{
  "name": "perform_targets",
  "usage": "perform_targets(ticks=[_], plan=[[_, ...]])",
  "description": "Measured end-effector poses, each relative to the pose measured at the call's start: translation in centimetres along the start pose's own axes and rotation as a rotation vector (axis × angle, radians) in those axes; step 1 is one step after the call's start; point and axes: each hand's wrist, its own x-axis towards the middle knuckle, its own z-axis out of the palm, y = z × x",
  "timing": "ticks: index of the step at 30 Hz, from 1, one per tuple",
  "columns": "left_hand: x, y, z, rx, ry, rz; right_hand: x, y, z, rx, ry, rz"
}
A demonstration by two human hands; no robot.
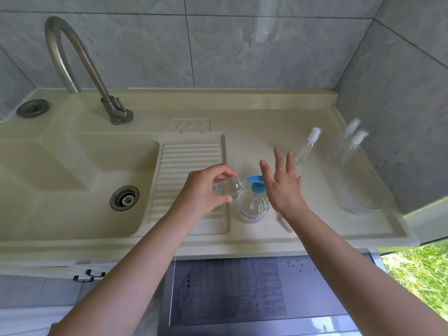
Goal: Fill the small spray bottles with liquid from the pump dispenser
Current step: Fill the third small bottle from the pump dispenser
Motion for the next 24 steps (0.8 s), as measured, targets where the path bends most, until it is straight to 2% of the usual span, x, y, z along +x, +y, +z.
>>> perform_targets(ticks=[2,6,8,13,18,24], plan=[[0.0,0.0,0.1,0.009,-0.005,0.004,0.1,0.0,-0.2,-0.087,-0.001,-0.053],[0.1,0.0,0.1,0.005,-0.002,0.006,0.2,0.9,0.2,-0.486,-0.073,-0.138],[0.1,-0.1,0.2,0.004,0.000,0.006,-0.2,0.6,0.2,-0.443,-0.055,-0.115],[-0.1,0.0,0.3,0.007,-0.004,0.006,-0.6,-0.9,-0.9,-0.051,0.055,-0.036],[0.1,0.1,0.2,0.004,-0.001,0.016,-0.7,-0.6,-0.3,-0.215,0.008,0.005],[0.1,0.0,0.2,0.004,-0.004,0.010,-0.6,-0.8,-0.5,-0.291,0.138,-0.073]])
